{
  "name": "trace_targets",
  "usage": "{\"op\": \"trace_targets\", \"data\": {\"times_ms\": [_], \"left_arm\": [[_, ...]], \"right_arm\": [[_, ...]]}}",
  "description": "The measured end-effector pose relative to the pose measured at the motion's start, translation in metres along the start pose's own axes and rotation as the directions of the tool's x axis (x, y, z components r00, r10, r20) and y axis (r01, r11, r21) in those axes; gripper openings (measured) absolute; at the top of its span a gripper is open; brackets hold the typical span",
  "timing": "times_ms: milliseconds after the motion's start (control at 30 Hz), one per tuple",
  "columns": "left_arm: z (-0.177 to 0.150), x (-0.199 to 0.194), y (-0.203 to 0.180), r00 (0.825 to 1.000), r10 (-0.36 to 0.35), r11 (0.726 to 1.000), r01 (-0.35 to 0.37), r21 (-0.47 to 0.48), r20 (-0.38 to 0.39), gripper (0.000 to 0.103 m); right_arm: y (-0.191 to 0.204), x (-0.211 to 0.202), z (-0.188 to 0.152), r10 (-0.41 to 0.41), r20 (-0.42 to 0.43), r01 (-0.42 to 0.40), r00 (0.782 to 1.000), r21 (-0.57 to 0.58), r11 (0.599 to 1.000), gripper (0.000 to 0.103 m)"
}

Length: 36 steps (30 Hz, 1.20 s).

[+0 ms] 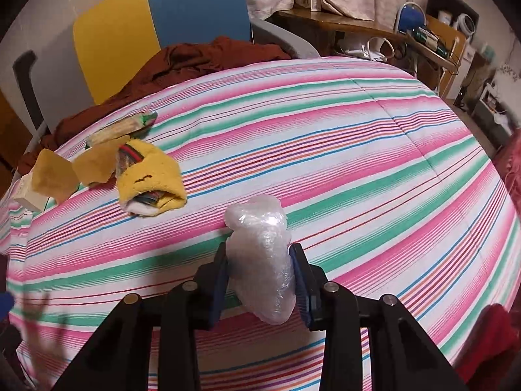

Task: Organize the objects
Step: 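Grasp the clear bubble-wrap bundle with the right tool while the left tool grasps the yellow knit pouch, then lift the yellow knit pouch with the left tool while the right tool holds the bubble wrap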

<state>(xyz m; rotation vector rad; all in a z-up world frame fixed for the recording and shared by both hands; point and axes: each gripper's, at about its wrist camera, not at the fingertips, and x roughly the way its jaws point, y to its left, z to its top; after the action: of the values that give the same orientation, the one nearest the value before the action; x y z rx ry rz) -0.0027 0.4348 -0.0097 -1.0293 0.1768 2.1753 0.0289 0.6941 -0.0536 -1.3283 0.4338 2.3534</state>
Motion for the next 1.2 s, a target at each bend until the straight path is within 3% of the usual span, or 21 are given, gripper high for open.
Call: {"op": "trace_targets", "data": {"times_ms": [333, 467, 600, 700, 933, 1200], "left_arm": [[0.049, 0.071, -0.035, 0.999, -0.010, 0.999, 0.011, 0.039, -0.031, 0.065], [0.066, 0.101, -0.046, 0.998, 0.023, 0.998, -0.019, 0.062, -0.057, 0.065], [0.074, 0.126, -0.050, 0.994, 0.083, 0.993, -0.076, 0.093, -0.072, 0.065], [0.072, 0.141, -0.049, 0.994, 0.054, 0.995, -0.045, 0.091, -0.098, 0.063], [0.050, 0.142, -0.049, 0.998, 0.065, 0.982, -0.063, 0.179, -0.009, 0.041], [0.027, 0.115, -0.050, 0.997, 0.058, 0.970, -0.069, 0.235, 0.054, 0.031]], "right_arm": [[-0.026, 0.001, 0.007, -0.056, -0.013, 0.057, 0.998, 0.090, 0.994, 0.037], [-0.027, 0.003, 0.008, -0.058, -0.013, 0.059, 0.998, 0.099, 0.993, 0.037], [-0.025, -0.001, 0.010, -0.067, 0.003, 0.067, 0.998, 0.089, 0.994, 0.037], [-0.025, -0.003, 0.010, -0.060, 0.010, 0.059, 0.998, 0.095, 0.994, 0.036], [-0.024, -0.002, 0.012, -0.052, 0.019, 0.050, 0.998, 0.087, 0.995, 0.037], [-0.021, -0.003, 0.013, -0.023, 0.033, 0.020, 0.999, 0.082, 0.996, 0.036]]}}
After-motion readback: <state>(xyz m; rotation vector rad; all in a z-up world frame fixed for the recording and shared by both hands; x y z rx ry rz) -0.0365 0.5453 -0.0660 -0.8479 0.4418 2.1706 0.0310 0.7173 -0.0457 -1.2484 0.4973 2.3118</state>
